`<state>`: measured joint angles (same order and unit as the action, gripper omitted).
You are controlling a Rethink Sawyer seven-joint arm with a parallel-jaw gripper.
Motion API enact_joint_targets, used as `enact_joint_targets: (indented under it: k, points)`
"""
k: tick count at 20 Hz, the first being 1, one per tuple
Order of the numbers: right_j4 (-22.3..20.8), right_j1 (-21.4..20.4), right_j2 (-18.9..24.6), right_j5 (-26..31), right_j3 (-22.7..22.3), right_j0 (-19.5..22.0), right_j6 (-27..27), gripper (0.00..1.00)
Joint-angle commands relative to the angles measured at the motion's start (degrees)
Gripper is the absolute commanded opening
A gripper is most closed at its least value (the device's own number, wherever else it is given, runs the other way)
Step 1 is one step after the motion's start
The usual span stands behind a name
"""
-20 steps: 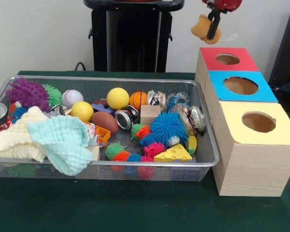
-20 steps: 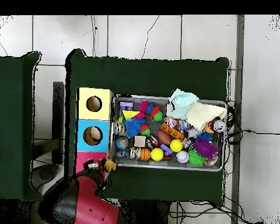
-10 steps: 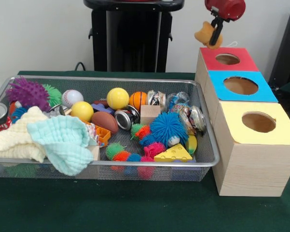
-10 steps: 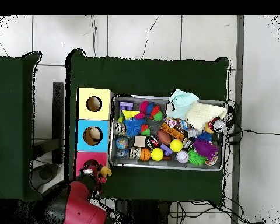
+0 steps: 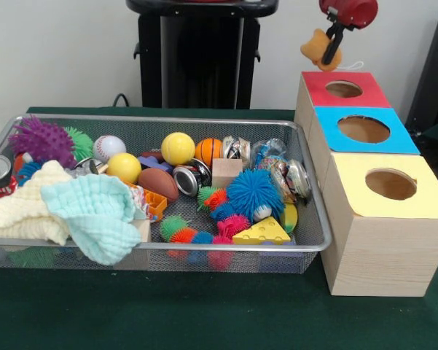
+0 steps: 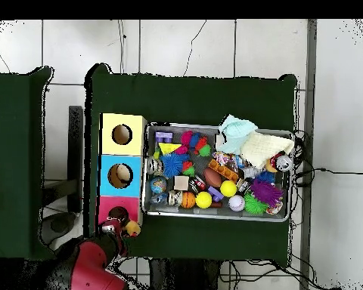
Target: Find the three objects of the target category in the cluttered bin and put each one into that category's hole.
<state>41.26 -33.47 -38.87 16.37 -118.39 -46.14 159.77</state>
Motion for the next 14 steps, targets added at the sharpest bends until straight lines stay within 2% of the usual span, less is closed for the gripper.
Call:
enact_joint_targets:
  k: [1, 7, 9, 11, 14]
  points:
    - [4.0, 3.42, 0.15, 7.68, 5.67, -0.06, 19.68, 0.0]
    - [3.95, 7.3, -3.3, 10.81, 9.35, -2.43, 23.37, 0.0]
    - [3.7, 8.49, -4.07, 10.63, 10.42, -2.01, 22.78, 0.0]
    - [2.68, 7.68, -4.35, 10.85, 11.08, -0.36, 20.2, 0.0]
    - [0.38, 6.05, -6.83, 15.68, 13.02, 0.42, 18.04, 0.0]
